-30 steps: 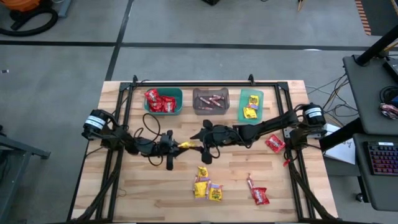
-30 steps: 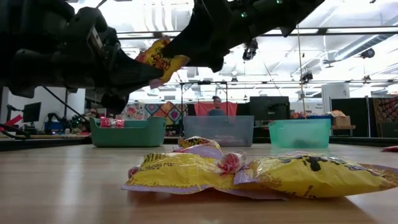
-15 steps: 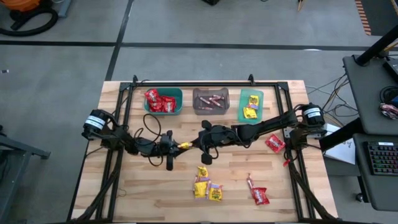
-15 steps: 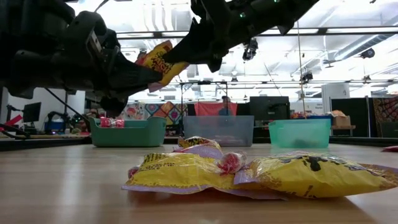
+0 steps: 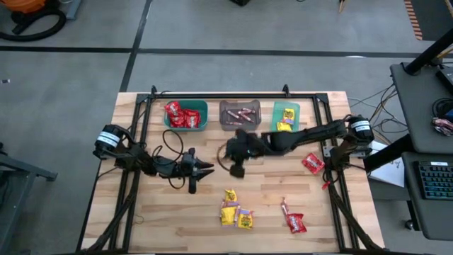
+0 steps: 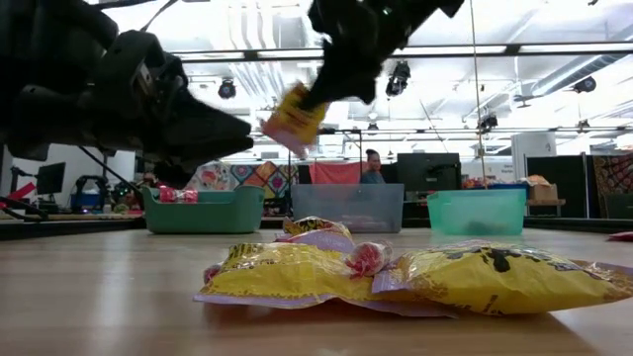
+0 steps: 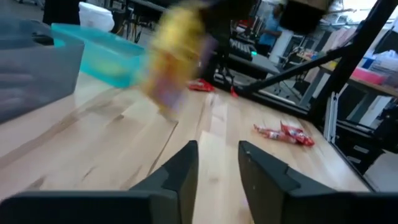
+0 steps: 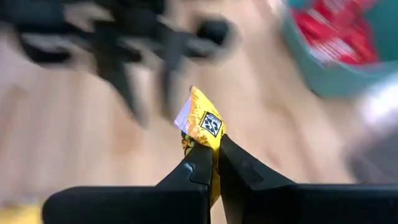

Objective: Sort candy
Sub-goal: Put the yellow candy into the light green bin

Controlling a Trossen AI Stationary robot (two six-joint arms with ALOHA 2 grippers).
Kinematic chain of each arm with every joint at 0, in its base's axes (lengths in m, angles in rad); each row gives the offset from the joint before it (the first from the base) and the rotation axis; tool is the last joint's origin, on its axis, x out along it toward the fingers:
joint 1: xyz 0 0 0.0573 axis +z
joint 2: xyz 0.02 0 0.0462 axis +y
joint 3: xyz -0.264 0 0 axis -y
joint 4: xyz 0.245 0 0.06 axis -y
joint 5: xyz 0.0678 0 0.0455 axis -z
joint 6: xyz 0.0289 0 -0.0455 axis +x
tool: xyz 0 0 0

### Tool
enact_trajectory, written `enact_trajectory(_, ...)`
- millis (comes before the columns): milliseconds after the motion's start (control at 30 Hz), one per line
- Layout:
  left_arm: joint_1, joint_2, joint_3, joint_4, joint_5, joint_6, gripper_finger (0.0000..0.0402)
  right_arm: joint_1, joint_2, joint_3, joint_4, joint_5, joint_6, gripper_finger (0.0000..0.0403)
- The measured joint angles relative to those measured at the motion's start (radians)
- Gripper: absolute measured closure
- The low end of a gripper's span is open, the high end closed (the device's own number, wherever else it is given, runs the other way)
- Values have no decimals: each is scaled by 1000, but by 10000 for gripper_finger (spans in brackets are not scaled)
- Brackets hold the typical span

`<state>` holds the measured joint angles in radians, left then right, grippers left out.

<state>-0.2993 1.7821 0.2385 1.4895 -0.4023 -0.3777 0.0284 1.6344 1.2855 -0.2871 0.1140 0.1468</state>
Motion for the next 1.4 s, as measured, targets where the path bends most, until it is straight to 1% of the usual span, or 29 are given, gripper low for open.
enact_trajectory(133, 0, 0, -28, 2, 0, -29, 283, -98, -19, 108, -369, 44, -17, 394)
enact_trajectory(200, 0, -4, -44, 4, 0, -47, 278, -164, -29, 156, -530, 45, -32, 394)
enact_trajectory(367, 0, -43, -82, 20, 1, -68, 277, -375, -44, 268, -924, 46, -60, 394)
enact_trajectory(433, 0, -63, -92, 22, 1, -62, 277, -475, -40, 271, -1029, 45, -93, 394)
enact_trajectory(500, 0, -84, -102, 23, 0, -43, 277, -572, -33, 255, -1071, 31, -167, 394)
enact_trajectory(600, 0, -116, -116, 26, 0, -15, 277, -680, -17, 210, -1084, -43, -329, 394)
enact_trajectory(700, 0, -141, -128, 26, 0, 4, 277, -742, -4, 155, -1016, -109, -458, 394)
enact_trajectory(767, 0, -156, -136, 26, -1, 6, 277, -765, 3, 120, -984, -143, -511, 394)
enact_trajectory(867, 0, -176, -148, 23, -2, 6, 277, -777, 4, 67, -907, -148, -546, 394)
enact_trajectory(1000, 0, -193, -153, 21, -8, 28, 277, -777, 4, 16, -814, -163, -548, 392)
enact_trajectory(1100, 0, -196, -152, 20, -8, 40, 277, -778, 4, 6, -768, -167, -549, 376)
enact_trajectory(1200, 0, -196, -152, 20, -8, 36, 277, -784, 4, 11, -746, -159, -539, 347)
enact_trajectory(1233, 0, -196, -152, 20, -8, 34, 277, -785, 4, 16, -737, -142, -535, 336)
enact_trajectory(1400, 0, -196, -152, 20, -8, 24, 277, -787, 3, 39, -712, 50, -489, 283)
